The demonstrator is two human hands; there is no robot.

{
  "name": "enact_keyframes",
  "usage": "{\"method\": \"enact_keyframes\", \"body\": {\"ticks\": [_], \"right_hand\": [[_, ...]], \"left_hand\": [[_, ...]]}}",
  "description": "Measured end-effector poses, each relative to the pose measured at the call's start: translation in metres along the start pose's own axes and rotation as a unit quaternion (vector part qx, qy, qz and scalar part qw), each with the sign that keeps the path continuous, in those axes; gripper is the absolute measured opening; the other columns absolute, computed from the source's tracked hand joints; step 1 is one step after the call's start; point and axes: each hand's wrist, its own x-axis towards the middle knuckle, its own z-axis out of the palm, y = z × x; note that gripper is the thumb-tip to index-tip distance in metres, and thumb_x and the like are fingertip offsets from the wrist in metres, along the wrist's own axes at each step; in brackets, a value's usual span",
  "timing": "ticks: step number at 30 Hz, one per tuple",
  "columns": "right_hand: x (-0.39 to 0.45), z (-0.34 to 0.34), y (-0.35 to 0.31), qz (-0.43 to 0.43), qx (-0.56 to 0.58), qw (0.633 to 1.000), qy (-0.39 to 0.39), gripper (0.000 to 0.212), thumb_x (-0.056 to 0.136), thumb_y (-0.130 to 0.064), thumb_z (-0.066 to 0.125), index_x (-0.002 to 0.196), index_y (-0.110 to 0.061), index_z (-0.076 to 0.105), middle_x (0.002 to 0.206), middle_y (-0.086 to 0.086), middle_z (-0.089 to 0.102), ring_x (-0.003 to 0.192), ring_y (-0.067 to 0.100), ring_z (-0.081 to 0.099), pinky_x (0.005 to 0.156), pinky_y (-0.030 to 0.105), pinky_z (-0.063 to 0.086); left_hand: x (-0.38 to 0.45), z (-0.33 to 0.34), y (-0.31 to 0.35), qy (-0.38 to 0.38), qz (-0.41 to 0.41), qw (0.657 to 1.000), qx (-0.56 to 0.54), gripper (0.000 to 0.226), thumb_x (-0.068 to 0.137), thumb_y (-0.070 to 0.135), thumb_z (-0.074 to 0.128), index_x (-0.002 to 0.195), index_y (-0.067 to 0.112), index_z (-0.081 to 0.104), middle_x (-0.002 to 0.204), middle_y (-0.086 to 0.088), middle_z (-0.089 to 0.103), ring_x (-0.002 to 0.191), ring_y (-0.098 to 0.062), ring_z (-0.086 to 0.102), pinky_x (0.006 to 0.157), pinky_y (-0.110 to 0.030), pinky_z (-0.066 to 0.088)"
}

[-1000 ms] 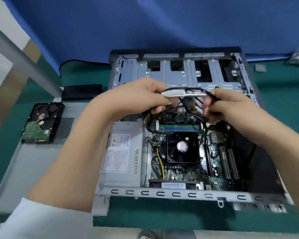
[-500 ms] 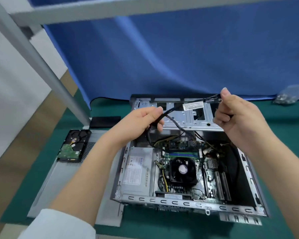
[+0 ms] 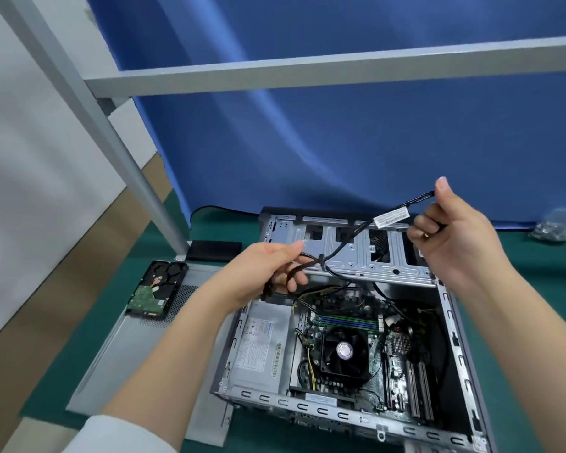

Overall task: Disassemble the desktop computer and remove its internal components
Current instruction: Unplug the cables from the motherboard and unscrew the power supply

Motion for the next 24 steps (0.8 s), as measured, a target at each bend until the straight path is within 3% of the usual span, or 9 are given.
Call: {"method": "enact_keyframes", "body": {"ticks": [3, 6, 9, 11, 13, 16, 18, 20, 24], "right_hand": [[0.007, 0.004, 0.002, -0.004, 0.009, 1.0, 0.018, 0.04, 0.092, -0.031, 0.06, 0.065, -0.023, 0.032, 0.051, -0.008, 0.023, 0.047, 0.011, 0.026, 0.049, 0.02, 0.03], [0.013, 0.007, 0.006, -0.008, 0.013, 0.999, 0.048, 0.036, 0.092, -0.032, 0.06, 0.066, -0.023, 0.036, 0.049, -0.008, 0.024, 0.045, 0.01, 0.027, 0.047, 0.02, 0.03], [0.019, 0.008, 0.015, 0.003, -0.043, 0.993, 0.109, 0.038, 0.091, -0.036, 0.061, 0.064, -0.022, 0.037, 0.048, -0.008, 0.027, 0.042, 0.01, 0.027, 0.044, 0.019, 0.031], [0.021, 0.007, 0.02, -0.011, -0.224, 0.966, 0.13, 0.038, 0.091, -0.043, 0.058, 0.066, -0.02, 0.041, 0.051, -0.006, 0.035, 0.044, 0.012, 0.032, 0.047, 0.024, 0.032], [0.019, 0.006, 0.025, -0.041, -0.495, 0.864, 0.088, 0.036, 0.092, -0.046, 0.053, 0.078, -0.013, 0.053, 0.061, 0.001, 0.049, 0.053, 0.019, 0.044, 0.058, 0.029, 0.036], [0.003, 0.012, 0.038, -0.098, -0.819, 0.564, -0.038, 0.019, 0.098, -0.037, 0.044, 0.099, -0.02, 0.053, 0.072, -0.002, 0.053, 0.064, 0.023, 0.05, 0.058, 0.03, 0.037], [-0.017, 0.031, 0.052, -0.129, -0.881, 0.434, -0.135, 0.009, 0.098, -0.026, 0.044, 0.103, -0.021, 0.05, 0.073, -0.004, 0.051, 0.063, 0.021, 0.051, 0.055, 0.028, 0.037], [-0.035, 0.05, 0.063, -0.12, -0.875, 0.406, -0.234, 0.013, 0.097, -0.03, 0.044, 0.101, -0.02, 0.05, 0.087, 0.0, 0.061, 0.077, 0.024, 0.06, 0.061, 0.03, 0.037], [-0.043, 0.083, 0.064, -0.094, -0.818, 0.45, -0.346, 0.021, 0.098, -0.037, 0.04, 0.101, -0.023, 0.056, 0.101, 0.0, 0.063, 0.093, 0.025, 0.058, 0.068, 0.033, 0.04]], "left_hand": [[-0.004, -0.005, -0.005, -0.027, -0.007, 0.999, 0.024, 0.042, 0.092, 0.041, 0.05, 0.089, 0.001, 0.065, 0.055, 0.005, 0.057, 0.071, -0.011, 0.066, 0.067, -0.017, 0.047], [-0.006, -0.01, -0.006, -0.053, -0.012, 0.994, -0.094, 0.03, 0.09, 0.036, 0.049, 0.079, 0.011, 0.06, 0.054, 0.004, 0.05, 0.088, -0.022, 0.069, 0.081, -0.025, 0.052], [-0.006, -0.015, -0.008, -0.054, -0.011, 0.969, -0.24, 0.024, 0.09, 0.033, 0.047, 0.079, 0.013, 0.052, 0.055, 0.004, 0.047, 0.068, -0.021, 0.066, 0.068, -0.026, 0.053], [-0.004, -0.019, -0.007, -0.026, -0.008, 0.93, -0.367, 0.022, 0.092, 0.034, 0.045, 0.08, 0.015, 0.048, 0.057, 0.004, 0.048, 0.056, -0.015, 0.055, 0.063, -0.026, 0.051], [0.002, -0.024, -0.006, 0.041, 0.02, 0.896, -0.442, 0.025, 0.098, 0.034, 0.039, 0.081, 0.017, 0.046, 0.061, 0.004, 0.052, 0.052, -0.012, 0.049, 0.063, -0.025, 0.046], [0.014, -0.034, -0.004, 0.147, 0.066, 0.865, -0.475, 0.027, 0.103, 0.033, 0.032, 0.084, 0.018, 0.043, 0.073, -0.001, 0.069, 0.049, -0.013, 0.053, 0.072, -0.028, 0.047], [0.021, -0.037, -0.003, 0.175, 0.089, 0.857, -0.477, 0.025, 0.103, 0.032, 0.03, 0.086, 0.016, 0.04, 0.088, -0.009, 0.074, 0.054, -0.016, 0.061, 0.073, -0.03, 0.053], [0.029, -0.035, -0.001, 0.181, 0.106, 0.876, -0.433, 0.024, 0.104, 0.032, 0.027, 0.089, 0.016, 0.036, 0.096, -0.015, 0.073, 0.061, -0.019, 0.067, 0.066, -0.029, 0.057], [0.035, -0.028, -0.004, 0.155, 0.129, 0.957, -0.208, 0.027, 0.104, 0.032, 0.024, 0.087, 0.015, 0.035, 0.084, -0.011, 0.074, 0.064, -0.021, 0.069, 0.065, -0.03, 0.053]]}}
